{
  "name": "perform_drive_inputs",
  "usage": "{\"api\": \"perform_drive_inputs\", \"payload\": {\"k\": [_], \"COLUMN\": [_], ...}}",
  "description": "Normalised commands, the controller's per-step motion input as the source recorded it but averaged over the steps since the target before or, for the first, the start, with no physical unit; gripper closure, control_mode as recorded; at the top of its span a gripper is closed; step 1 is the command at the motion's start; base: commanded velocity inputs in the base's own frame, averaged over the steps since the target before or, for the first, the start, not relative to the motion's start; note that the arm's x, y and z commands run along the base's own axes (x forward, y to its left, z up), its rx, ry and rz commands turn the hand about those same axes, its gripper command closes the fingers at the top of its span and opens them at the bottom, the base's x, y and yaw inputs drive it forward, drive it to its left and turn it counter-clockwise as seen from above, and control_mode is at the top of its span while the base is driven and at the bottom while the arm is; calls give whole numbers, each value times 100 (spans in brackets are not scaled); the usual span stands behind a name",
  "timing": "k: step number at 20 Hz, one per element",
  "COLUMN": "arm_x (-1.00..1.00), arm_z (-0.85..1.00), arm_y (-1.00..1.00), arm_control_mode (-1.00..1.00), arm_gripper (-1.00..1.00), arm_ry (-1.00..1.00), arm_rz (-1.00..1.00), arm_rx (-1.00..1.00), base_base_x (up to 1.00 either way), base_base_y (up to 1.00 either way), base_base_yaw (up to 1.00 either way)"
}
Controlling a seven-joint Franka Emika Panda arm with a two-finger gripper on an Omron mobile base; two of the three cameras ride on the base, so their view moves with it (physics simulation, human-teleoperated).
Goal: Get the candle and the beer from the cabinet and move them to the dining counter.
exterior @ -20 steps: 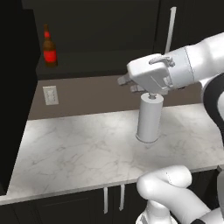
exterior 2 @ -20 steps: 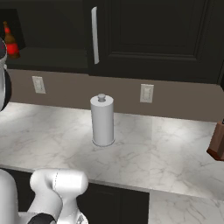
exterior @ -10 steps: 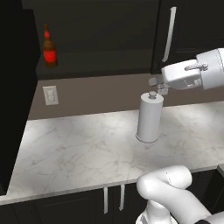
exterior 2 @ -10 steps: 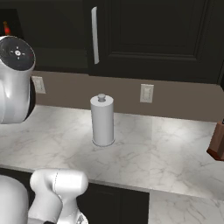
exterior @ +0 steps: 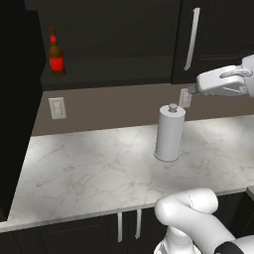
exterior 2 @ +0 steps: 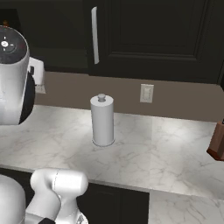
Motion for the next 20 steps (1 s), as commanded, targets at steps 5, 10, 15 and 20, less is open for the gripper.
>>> {"api": "perform_drive_inputs", "payload": {"k": [5, 10, 15, 20], "arm_x": [7, 7, 7, 18], "arm_z": [6, 6, 5, 0], "arm_y": [-50, -47, -42, -30], "arm_control_mode": [-100, -100, -100, -100], "arm_gripper": [-100, -100, -100, -100], "arm_ry": [0, 0, 0, -2], "arm_rz": [-30, -20, -14, -5], "arm_rx": [-16, -12, -9, -5], "base_base_x": [0, 0, 0, 0], "base_base_y": [0, 0, 0, 0], "base_base_yaw": [0, 0, 0, 0]}}
